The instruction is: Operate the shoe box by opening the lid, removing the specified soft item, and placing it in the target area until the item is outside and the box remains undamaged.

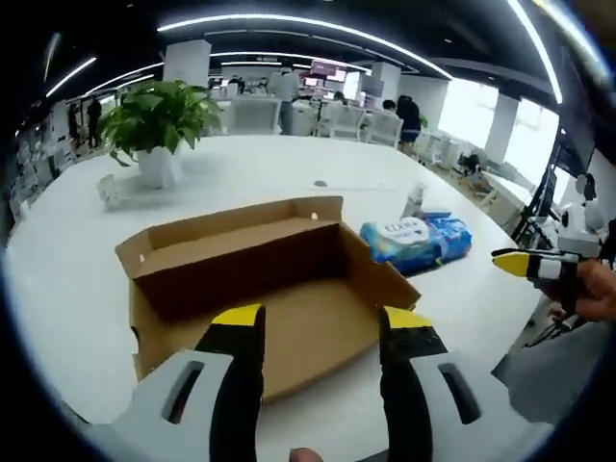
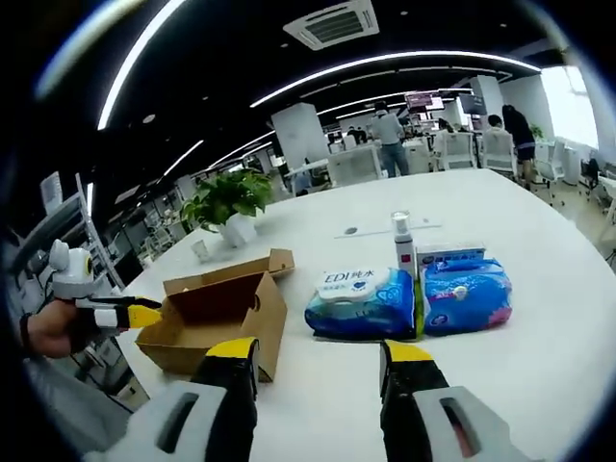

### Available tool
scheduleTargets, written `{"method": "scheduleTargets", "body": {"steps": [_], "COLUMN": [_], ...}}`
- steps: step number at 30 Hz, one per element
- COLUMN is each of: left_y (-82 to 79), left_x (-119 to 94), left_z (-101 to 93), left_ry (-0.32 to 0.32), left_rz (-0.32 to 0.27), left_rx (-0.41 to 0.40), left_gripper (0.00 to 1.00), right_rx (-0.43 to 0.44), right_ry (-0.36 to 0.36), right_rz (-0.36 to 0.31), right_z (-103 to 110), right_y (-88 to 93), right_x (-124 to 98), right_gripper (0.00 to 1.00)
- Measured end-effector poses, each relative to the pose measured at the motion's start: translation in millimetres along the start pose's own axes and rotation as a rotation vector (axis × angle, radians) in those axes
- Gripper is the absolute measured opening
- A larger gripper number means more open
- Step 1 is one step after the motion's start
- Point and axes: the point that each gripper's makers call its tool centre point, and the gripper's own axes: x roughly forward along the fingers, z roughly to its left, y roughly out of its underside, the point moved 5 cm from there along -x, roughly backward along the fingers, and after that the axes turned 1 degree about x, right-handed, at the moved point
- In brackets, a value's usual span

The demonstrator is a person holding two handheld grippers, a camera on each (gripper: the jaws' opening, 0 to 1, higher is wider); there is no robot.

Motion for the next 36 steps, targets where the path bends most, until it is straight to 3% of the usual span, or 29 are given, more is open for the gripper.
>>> {"method": "scheduleTargets", "body": {"steps": [5,8,11,14,22,36], "left_y": [-2.5,7.8,19.6,34.3,52.9,68.6], "left_x": [-15,-24,-29,-32,-25,-12], "left_z": [42.6,75.5,94.9,107.3,116.3,114.9], "left_ry": [-0.123,-0.243,-0.294,-0.327,-0.338,-0.385], "left_rz": [0.013,0.103,0.147,0.197,0.253,0.295], "left_rx": [-0.047,-0.056,-0.153,-0.192,-0.241,-0.303], "left_gripper": [0.46,0.42,0.41,0.41,0.37,0.17], "right_rx": [0.002,0.006,0.000,-0.008,0.015,-0.015], "right_ry": [0.001,-0.002,-0.004,-0.003,0.002,0.014], "right_rz": [-0.001,-0.005,0.000,0.000,-0.018,0.002], "right_z": [0,1,3,4,1,1], "right_y": [0.5,-0.1,0.9,0.6,-1.4,0.2], "right_x": [1,0,1,0,-2,-2], "right_gripper": [0.48,0.48,0.48,0.48,0.48,0.45]}}
